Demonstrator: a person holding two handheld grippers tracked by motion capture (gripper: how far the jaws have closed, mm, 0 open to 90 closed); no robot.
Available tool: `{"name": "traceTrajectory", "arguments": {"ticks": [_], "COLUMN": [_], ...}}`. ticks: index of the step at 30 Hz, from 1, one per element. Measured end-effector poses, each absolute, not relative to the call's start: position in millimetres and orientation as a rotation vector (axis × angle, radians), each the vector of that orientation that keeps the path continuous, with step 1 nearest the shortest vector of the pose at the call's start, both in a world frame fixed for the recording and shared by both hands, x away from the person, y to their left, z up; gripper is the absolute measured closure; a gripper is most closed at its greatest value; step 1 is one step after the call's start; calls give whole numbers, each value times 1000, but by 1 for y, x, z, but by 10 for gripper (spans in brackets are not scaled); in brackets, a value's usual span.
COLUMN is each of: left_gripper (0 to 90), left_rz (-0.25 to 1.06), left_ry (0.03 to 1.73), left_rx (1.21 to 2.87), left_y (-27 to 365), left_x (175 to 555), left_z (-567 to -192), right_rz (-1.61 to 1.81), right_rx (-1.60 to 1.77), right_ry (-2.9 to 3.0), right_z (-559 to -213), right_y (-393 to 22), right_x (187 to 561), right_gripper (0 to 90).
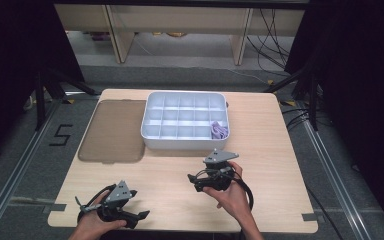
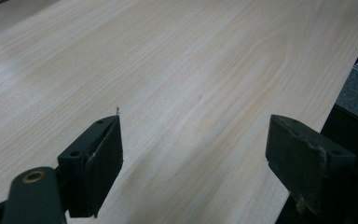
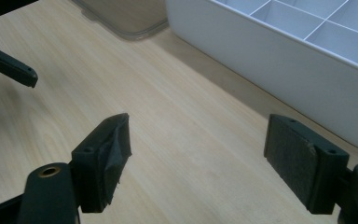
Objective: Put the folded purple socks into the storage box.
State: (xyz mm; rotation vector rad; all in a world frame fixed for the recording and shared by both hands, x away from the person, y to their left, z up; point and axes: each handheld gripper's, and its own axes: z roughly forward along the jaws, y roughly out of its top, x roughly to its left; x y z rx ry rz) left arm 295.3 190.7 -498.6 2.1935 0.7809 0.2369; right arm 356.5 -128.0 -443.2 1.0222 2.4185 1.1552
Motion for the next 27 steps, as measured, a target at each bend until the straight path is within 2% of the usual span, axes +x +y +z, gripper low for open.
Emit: {"name": "traceTrajectory", "arguments": {"ticks": [27], "left_gripper": [184], "left_rz": [236], "left_ry": [779], "left_rx": [2203], "left_y": [191], "left_x": [295], "left_z": [-498], "right_rz": [1141], "right_rx": [1010], "right_ry": [2498], "right_z": [-473], "right_y": [-126], "right_x": [329], "right_gripper": [218]}}
